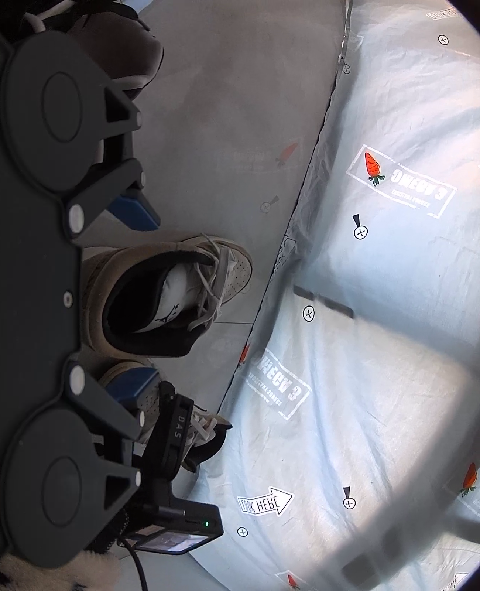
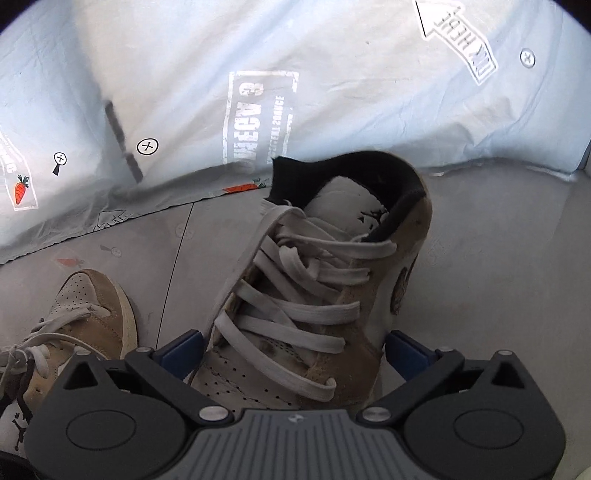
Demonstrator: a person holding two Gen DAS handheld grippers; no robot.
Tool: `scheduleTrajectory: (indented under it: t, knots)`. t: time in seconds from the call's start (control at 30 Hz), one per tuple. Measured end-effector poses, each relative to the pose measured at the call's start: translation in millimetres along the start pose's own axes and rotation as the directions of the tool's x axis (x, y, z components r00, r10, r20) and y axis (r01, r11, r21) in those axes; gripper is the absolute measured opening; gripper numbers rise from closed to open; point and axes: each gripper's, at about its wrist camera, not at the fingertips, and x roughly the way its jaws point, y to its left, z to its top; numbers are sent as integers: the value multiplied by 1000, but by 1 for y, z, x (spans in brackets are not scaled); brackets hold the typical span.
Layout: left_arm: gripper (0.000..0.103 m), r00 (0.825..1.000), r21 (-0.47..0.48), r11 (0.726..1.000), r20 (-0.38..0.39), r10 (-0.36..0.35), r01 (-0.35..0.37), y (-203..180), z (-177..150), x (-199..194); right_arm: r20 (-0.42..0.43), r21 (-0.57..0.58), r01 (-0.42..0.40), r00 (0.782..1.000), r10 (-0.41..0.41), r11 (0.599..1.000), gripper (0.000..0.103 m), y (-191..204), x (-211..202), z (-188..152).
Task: Organize scattered shoes
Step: 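Lift and carry the brown Nike sneaker with the right gripper, then lower the brown sneaker beside its pair and open the right gripper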
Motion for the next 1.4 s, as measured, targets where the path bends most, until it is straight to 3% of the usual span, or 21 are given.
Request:
scheduleTrajectory:
  t: [0.1, 0.2, 0.3, 0.4, 0.5, 0.7, 0.8, 1.07, 1.33, 1.4]
  knots:
    - [82, 1000, -5, 1000, 6, 1, -1, 1, 0, -2, -25, 24, -28, 999, 28, 999, 102, -19, -7, -1]
    - [82, 1000, -16, 1000, 12, 7, -7, 4, 0, -3, 15, -70, 13, 1000, -12, 997, 101, -24, -23, -10]
    - [82, 1000, -29, 1000, 14, 10, -10, 6, 0, -4, -6, -33, -6, 1000, 6, 999, 91, -42, -34, -18]
    - [82, 1000, -29, 1000, 11, 5, -4, 4, 0, -3, 31, -106, 4, 1000, -1, 994, 89, -49, -45, -28]
    - [82, 1000, -15, 1000, 13, -13, 13, 0, 0, -5, 34, -156, 5, 999, 0, 988, 88, -47, -46, -31]
    - [82, 1000, 3, 1000, 6, -24, 24, -2, -1, -7, 88, -273, 15, 996, 10, 962, 100, -34, -35, -22]
    - [82, 1000, 0, 1000, -2, -26, 26, -1, -1, -7, 116, -316, 32, 993, 5, 948, 101, -25, -31, -18]
    - [82, 1000, -27, 1000, 8, -10, 10, 4, -1, -9, 164, -379, 81, 986, -19, 922, 88, -5, -25, -17]
    - [82, 1000, -8, 1000, 12, -6, 6, 3, -2, -14, 155, -399, 121, 986, -64, 909, 87, -3, -43, -46]
    - [82, 1000, -26, 1000, 15, 1, -1, 9, -4, -18, 161, -366, 126, 984, -70, 922, 88, -3, -50, -48]
